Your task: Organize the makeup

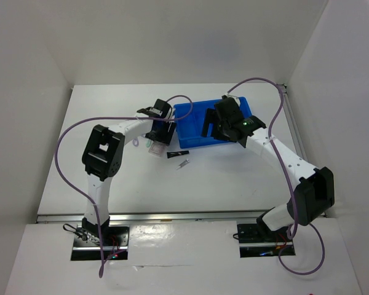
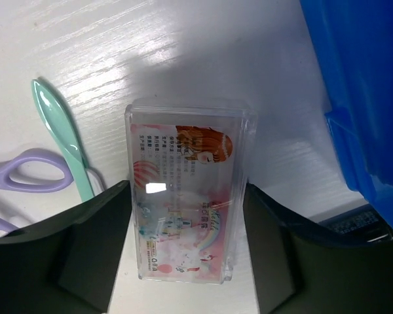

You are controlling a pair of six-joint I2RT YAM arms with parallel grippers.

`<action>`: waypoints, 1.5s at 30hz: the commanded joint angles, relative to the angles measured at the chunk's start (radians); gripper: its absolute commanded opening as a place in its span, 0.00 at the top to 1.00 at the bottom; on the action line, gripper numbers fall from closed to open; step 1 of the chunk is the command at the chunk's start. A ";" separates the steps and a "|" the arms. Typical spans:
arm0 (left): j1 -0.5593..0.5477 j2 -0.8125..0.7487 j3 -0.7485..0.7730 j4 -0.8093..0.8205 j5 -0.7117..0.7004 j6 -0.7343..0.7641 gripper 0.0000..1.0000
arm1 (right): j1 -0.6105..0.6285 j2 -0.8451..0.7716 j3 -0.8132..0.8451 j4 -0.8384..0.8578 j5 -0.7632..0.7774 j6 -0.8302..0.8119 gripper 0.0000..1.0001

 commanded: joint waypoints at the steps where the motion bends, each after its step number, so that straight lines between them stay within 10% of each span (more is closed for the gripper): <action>1: 0.001 -0.049 -0.042 0.009 -0.017 -0.005 0.27 | -0.004 -0.012 -0.009 0.006 -0.005 -0.008 0.08; 4: 0.001 -0.067 -0.051 0.020 -0.017 -0.015 0.44 | -0.004 -0.002 -0.009 0.006 -0.005 -0.008 0.08; 20: 0.001 -0.220 0.047 -0.129 -0.067 -0.060 0.55 | 0.005 0.007 -0.009 0.015 -0.014 -0.008 0.08; 26: 0.001 -0.245 0.238 -0.138 0.177 -0.152 0.60 | 0.005 -0.013 -0.009 0.015 0.021 0.001 0.08; 45: -0.072 0.123 0.615 -0.109 0.052 -0.598 0.65 | -0.026 -0.191 -0.050 -0.097 0.146 0.052 0.08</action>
